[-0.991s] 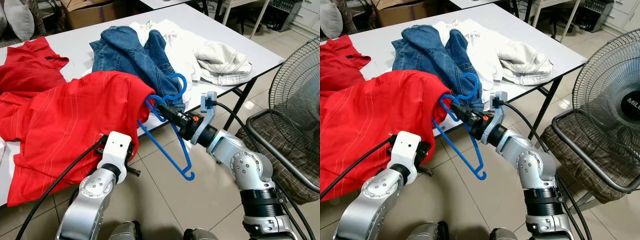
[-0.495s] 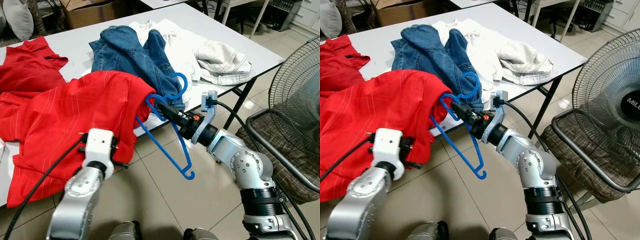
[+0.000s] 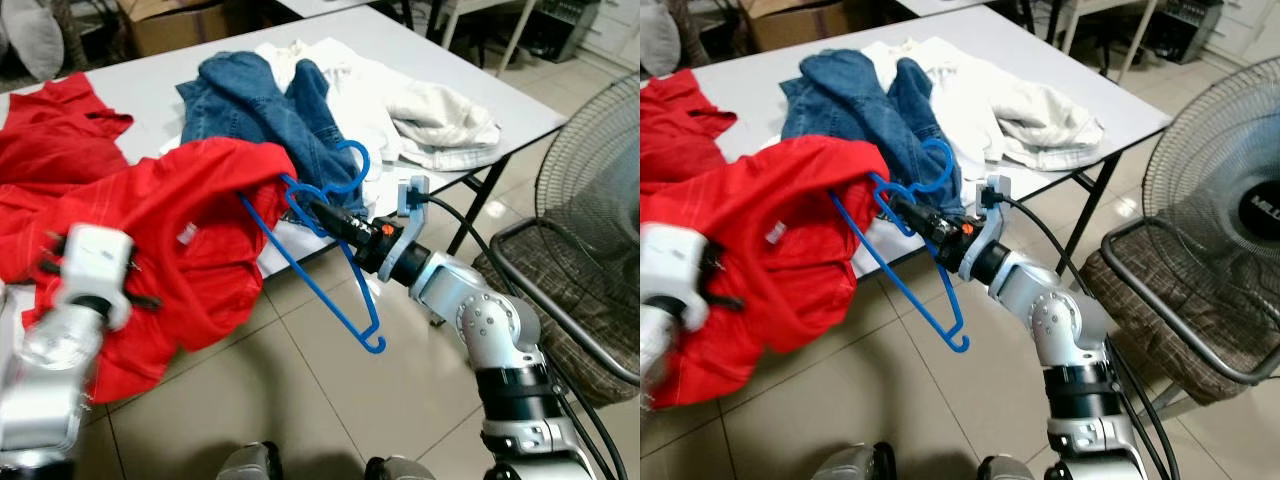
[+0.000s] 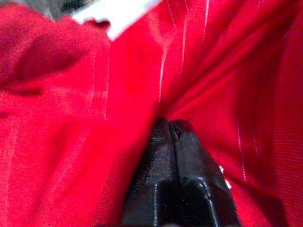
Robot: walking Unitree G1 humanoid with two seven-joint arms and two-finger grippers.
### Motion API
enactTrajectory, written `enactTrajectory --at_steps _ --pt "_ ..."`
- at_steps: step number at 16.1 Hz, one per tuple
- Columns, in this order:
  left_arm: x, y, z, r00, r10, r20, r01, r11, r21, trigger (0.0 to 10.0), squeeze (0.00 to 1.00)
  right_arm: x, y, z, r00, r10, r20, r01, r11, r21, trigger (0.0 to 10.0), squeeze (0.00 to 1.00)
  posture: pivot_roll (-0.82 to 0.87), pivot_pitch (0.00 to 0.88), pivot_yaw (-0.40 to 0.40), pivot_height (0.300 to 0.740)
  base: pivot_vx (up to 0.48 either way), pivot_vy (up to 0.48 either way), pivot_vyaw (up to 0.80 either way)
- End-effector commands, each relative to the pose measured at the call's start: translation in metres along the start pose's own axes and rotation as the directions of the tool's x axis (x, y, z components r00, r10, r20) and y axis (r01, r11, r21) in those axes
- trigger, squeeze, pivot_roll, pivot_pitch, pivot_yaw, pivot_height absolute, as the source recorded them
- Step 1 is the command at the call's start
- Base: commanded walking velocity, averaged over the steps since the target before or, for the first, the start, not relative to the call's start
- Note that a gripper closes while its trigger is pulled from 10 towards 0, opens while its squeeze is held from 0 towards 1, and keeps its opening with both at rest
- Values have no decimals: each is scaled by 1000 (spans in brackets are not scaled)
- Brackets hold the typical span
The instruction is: Hang hanger
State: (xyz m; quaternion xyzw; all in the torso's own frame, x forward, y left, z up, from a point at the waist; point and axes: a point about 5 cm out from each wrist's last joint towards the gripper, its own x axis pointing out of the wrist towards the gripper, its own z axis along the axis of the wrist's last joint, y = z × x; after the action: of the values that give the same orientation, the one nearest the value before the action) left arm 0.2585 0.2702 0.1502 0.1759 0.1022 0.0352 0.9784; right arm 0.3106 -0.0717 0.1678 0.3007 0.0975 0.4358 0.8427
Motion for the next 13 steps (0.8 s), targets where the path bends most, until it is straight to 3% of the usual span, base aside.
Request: enactTrajectory --at_steps 1,2,3,4,5,8,9,10,11,12,13 --pt "2 5 3 1000 -19 17 19 1000 -10 0 0 4 3 3 1000 17 -2 -17 1000 -5 10000 0 -44 132 -10 740 0 0 0" --pt "4 12 13 998 -39 51 41 998 -39 0 0 9 3 4 1000 19 -7 -19 1000 -4 10000 0 -44 132 -10 740 0 0 0" --pt "4 10 23 988 -127 92 136 986 -100 0 0 14 3 4 1000 16 -8 -16 1000 2 10000 0 -28 143 -6 740 0 0 0" --pt "-1 1 35 962 -237 137 257 953 -158 0 0 19 0 2 1000 -5 2 5 1000 27 10000 0 -20 146 -3 740 0 0 0" --pt "-13 -11 45 912 -372 173 402 894 -198 0 0 31 -8 0 995 -90 53 84 991 103 10000 0 14 157 6 740 0 0 0" --pt "-26 -17 48 860 -483 167 508 841 -188 0 0 45 -12 -2 986 -135 101 114 975 189 10000 0 70 170 17 740 0 0 0" --pt "-31 -15 49 849 -510 139 528 834 -160 0 0 52 -10 -3 985 -130 114 104 971 214 10000 0 82 170 21 740 0 0 0" --pt "-35 -13 50 865 -492 97 501 859 -110 0 0 60 -4 -5 987 -113 117 85 972 220 10000 0 92 170 25 740 0 0 0" --pt "-37 -13 50 888 -456 57 460 885 -75 5569 0 65 0 -7 988 -99 120 70 971 229 10000 0 97 169 28 740 0 0 0" --pt "-43 -27 53 867 -492 77 498 862 -97 10000 1000 68 2 -8 989 -90 121 60 971 232 10000 0 107 166 20 740 0 0 0" --pt "-48 -40 53 852 -517 81 523 844 -115 10000 1000 70 2 -9 989 -89 122 59 971 230 10000 0 107 163 15 740 0 0 0"
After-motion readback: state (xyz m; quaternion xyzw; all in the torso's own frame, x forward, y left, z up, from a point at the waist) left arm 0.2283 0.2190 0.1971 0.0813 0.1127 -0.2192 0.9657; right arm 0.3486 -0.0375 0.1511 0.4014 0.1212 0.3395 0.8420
